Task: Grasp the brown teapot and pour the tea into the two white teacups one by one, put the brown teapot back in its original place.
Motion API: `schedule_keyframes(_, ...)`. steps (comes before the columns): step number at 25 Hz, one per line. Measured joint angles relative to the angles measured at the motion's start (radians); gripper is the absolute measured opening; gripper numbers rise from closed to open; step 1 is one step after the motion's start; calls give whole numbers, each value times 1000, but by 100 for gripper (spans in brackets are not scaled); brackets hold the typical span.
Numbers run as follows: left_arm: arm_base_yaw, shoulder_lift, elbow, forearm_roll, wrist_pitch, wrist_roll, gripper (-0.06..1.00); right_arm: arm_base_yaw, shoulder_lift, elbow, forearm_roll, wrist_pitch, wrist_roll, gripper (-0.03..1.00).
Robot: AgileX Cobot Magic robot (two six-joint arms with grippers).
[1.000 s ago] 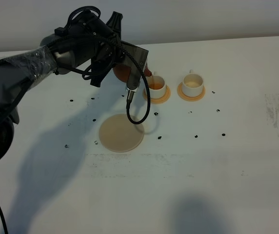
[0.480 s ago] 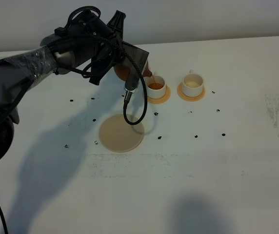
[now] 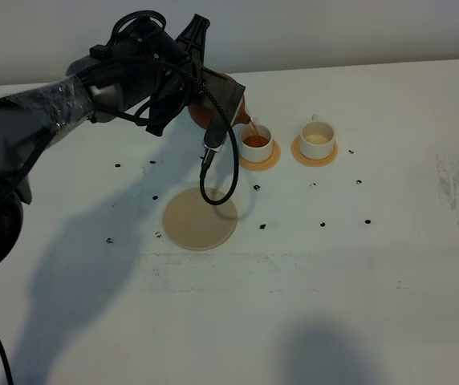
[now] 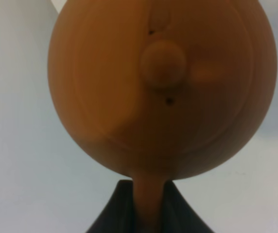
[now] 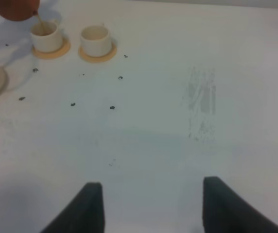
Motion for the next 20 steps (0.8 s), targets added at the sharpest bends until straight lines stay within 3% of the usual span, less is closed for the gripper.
schedule_keyframes(20,-1,0,0,68,-28,0,10,0,0,0,0,0,-1,47)
